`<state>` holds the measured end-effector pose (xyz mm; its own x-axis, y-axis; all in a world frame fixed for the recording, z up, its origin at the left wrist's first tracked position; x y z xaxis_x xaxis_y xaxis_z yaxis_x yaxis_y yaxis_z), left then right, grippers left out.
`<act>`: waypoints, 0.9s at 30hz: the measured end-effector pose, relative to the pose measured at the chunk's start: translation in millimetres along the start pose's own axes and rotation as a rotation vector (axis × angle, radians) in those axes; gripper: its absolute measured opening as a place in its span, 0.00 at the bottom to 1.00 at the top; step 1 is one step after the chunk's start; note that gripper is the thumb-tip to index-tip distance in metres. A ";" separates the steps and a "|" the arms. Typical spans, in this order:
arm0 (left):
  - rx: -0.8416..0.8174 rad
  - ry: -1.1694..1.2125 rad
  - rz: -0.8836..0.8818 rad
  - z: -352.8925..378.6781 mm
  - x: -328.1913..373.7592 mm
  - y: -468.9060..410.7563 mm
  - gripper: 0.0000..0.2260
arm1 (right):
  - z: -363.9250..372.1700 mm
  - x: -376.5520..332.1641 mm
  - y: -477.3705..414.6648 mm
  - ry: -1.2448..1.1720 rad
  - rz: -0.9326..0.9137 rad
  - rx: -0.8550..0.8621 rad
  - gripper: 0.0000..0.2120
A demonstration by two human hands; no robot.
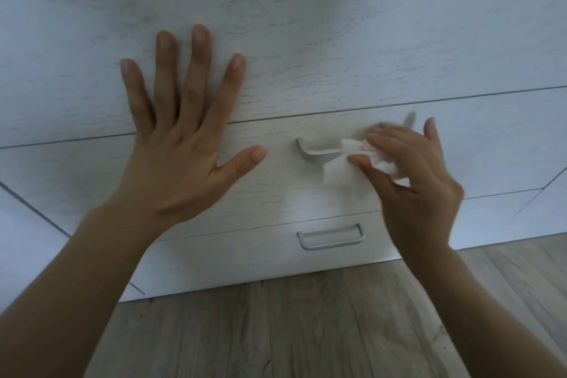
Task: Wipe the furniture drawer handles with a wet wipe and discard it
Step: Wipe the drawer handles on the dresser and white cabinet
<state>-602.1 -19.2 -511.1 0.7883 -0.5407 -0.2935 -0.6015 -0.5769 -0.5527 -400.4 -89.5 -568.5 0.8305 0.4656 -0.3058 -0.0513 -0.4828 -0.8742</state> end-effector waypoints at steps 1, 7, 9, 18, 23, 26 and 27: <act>0.006 -0.012 -0.007 0.1 -0.7 0.1 0.34 | -3.3 3.0 0.5 -0.003 0.012 0.004 0.10; 0.023 -0.031 -0.013 2.0 -1.2 1.3 0.34 | 25.8 -25.4 -5.6 0.003 -0.085 -0.054 0.09; 0.017 -0.027 -0.005 2.2 -0.9 1.5 0.34 | 18.3 -19.3 -5.5 -0.011 -0.089 -0.058 0.09; -0.006 0.029 -0.012 15.0 17.4 26.2 0.34 | -59.7 11.2 21.7 0.087 0.223 0.201 0.06; -0.109 0.017 0.038 67.7 46.5 83.6 0.32 | -60.0 18.4 58.2 0.100 0.317 0.153 0.08; -0.142 -0.002 0.039 90.6 53.8 106.3 0.31 | -40.9 24.0 84.5 0.070 0.371 0.075 0.10; -0.153 -0.017 0.034 97.0 53.2 111.6 0.31 | -31.5 25.4 92.4 0.074 0.376 0.036 0.10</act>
<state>-614.7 -53.0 -664.1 0.7684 -0.5520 -0.3238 -0.6396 -0.6455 -0.4175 -366.6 -145.6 -645.2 0.7877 0.2061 -0.5806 -0.3777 -0.5830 -0.7194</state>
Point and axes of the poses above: each hand's wrist, its own y-axis away from the middle knuckle, its own z-axis out of the palm, x = y × z, the point moved 7 cm from there along -y, towards the middle knuckle, and after that the axes turned 11 degrees about -x, right-handed, at the moved point
